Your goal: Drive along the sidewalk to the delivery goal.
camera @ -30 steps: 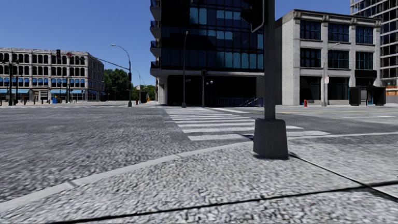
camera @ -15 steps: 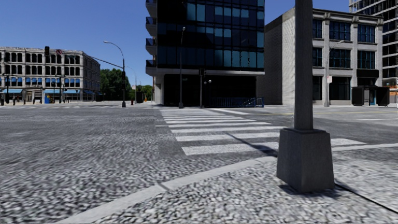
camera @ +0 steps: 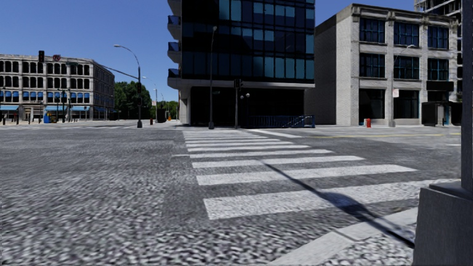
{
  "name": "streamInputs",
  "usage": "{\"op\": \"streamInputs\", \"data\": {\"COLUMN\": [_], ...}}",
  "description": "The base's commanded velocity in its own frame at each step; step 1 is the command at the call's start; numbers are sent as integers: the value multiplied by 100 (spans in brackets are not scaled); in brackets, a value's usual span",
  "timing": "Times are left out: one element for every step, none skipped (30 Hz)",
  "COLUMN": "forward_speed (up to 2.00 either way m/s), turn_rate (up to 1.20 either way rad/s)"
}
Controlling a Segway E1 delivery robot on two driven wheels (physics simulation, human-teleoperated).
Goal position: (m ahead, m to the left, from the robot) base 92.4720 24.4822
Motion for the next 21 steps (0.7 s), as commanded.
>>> {"op": "streamInputs", "data": {"forward_speed": [200, 200, 200, 200, 200, 200, 200, 200, 200, 200, 200, 200, 192, 174, 174, 164, 159, 157, 157, 156, 156], "turn_rate": [-16, -16, -26, -37, -40, -40, -41, -42, -42, -41, -41, -28, -11, -3, -3, 0, 0, 0, 0, 0, 0]}}
